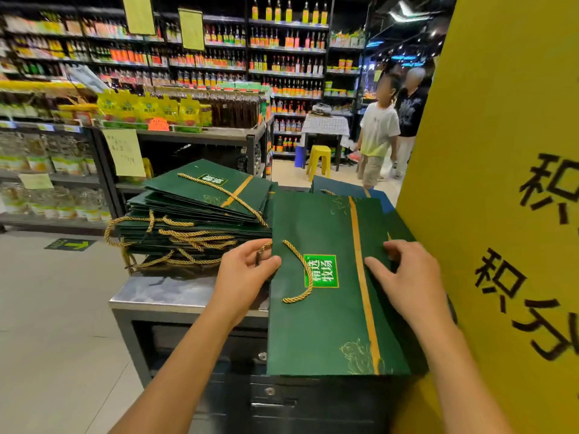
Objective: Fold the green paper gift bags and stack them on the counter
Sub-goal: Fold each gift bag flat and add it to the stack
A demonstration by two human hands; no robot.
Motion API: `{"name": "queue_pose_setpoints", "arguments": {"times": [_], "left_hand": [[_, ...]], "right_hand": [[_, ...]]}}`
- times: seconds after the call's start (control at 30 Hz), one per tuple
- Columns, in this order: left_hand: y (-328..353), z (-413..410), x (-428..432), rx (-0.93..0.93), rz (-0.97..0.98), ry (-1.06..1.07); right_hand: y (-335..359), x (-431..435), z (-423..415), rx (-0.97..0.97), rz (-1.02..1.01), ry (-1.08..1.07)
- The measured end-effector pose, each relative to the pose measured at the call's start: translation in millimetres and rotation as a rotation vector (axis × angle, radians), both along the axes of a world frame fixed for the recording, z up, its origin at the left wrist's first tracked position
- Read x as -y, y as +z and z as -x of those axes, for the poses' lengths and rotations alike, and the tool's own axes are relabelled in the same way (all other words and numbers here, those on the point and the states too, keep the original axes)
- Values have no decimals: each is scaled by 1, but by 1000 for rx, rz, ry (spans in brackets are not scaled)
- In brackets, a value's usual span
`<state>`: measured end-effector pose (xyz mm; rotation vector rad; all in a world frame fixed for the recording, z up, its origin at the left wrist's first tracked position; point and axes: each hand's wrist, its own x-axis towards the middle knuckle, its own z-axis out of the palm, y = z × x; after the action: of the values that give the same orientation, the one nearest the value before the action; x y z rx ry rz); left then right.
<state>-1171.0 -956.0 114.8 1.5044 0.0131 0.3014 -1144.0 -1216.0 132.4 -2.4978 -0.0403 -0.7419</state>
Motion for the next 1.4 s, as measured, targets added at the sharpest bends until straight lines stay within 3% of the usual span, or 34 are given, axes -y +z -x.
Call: {"name": "queue_pose_setpoints", "arguments": {"times": [0.17, 0.33, 0.63, 0.77, 0.93, 1.13, 1.23, 1.4], "left_hand": [[2, 2, 1, -54, 60, 15], [13, 9, 7, -53, 79, 108], [109, 20, 3, 337, 22, 208], [136, 32, -1, 509, 56, 154], [127, 31, -1, 470, 143, 45], [91, 14, -4, 229, 51, 33], [74, 11, -1, 65, 50, -11], [37, 5, -7, -39, -113, -137]], "right_hand": [[-4, 13, 12, -172, -100, -112], [9, 13, 14, -159, -406, -35], [99, 6, 46, 127, -821, 289], [126, 8, 58, 279, -979, 460], [122, 14, 49, 185, -1130, 494], [82, 25, 33, -171, -827, 332], [60, 24, 31, -243, -776, 290], [36, 24, 31, -299, -619, 236]]}}
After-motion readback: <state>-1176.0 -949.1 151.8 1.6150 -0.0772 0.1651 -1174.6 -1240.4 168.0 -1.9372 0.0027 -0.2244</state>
